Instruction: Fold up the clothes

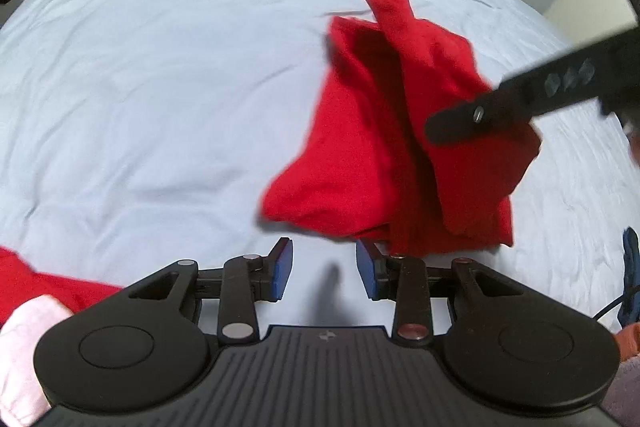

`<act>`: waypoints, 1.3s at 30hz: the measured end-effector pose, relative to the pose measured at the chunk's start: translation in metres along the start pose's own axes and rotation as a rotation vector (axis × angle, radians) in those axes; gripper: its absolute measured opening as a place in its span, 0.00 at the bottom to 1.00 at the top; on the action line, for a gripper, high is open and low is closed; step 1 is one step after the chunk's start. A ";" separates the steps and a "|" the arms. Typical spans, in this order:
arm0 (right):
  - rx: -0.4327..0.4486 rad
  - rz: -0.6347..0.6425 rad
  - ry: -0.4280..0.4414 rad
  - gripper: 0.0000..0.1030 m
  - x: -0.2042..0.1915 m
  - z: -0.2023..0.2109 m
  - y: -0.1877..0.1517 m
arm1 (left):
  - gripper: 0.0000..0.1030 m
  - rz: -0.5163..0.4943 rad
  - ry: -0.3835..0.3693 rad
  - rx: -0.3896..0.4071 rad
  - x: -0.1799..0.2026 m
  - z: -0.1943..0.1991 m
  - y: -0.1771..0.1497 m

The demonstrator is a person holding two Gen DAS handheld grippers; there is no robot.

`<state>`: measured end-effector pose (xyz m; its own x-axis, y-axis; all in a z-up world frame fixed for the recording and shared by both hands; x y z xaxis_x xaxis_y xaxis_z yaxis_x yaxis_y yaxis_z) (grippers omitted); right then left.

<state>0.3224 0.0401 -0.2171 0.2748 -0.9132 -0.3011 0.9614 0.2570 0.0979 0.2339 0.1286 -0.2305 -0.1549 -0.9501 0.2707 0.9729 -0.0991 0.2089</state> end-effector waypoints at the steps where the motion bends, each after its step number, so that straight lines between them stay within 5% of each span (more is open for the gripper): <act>1: -0.006 0.002 -0.003 0.12 -0.002 -0.007 0.000 | 0.32 0.007 0.001 0.001 -0.003 0.001 -0.001; 5: -0.006 -0.011 0.028 0.19 -0.004 -0.023 0.000 | 0.32 0.037 0.001 0.006 -0.011 0.002 0.000; 10: -0.003 -0.019 0.101 0.44 -0.010 -0.027 0.001 | 0.32 0.086 -0.002 0.027 -0.023 0.008 0.006; 19: 0.107 -0.001 0.200 0.47 -0.020 0.016 0.004 | 0.32 0.135 0.002 0.097 -0.023 0.042 0.017; 24: 0.159 -0.041 0.129 0.47 0.004 0.042 -0.006 | 0.32 0.090 -0.021 0.153 0.005 0.062 0.027; 29: 0.147 -0.104 0.014 0.34 0.048 0.044 -0.029 | 0.31 0.018 -0.039 0.166 0.044 0.069 0.039; 33: 0.113 -0.110 -0.023 0.17 0.070 0.035 -0.049 | 0.30 -0.083 -0.013 0.138 0.080 0.056 0.047; 39: 0.076 -0.070 -0.035 0.17 0.080 0.014 -0.064 | 0.30 -0.141 0.019 0.053 0.106 0.012 0.049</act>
<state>0.2823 -0.0541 -0.2348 0.2054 -0.9387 -0.2768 0.9741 0.1688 0.1503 0.2633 0.0261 -0.1803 -0.2859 -0.9334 0.2170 0.9311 -0.2170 0.2931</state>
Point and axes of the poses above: each gripper's, at about its wrist camera, not at the fingertips, and z roughly against the way its jaws point, x to its right, y to its top, the point moved 9 cm from there along -z, roughly the way its jaws point, and after that the axes turned 13 degrees about -x, right-handed, at the moved point
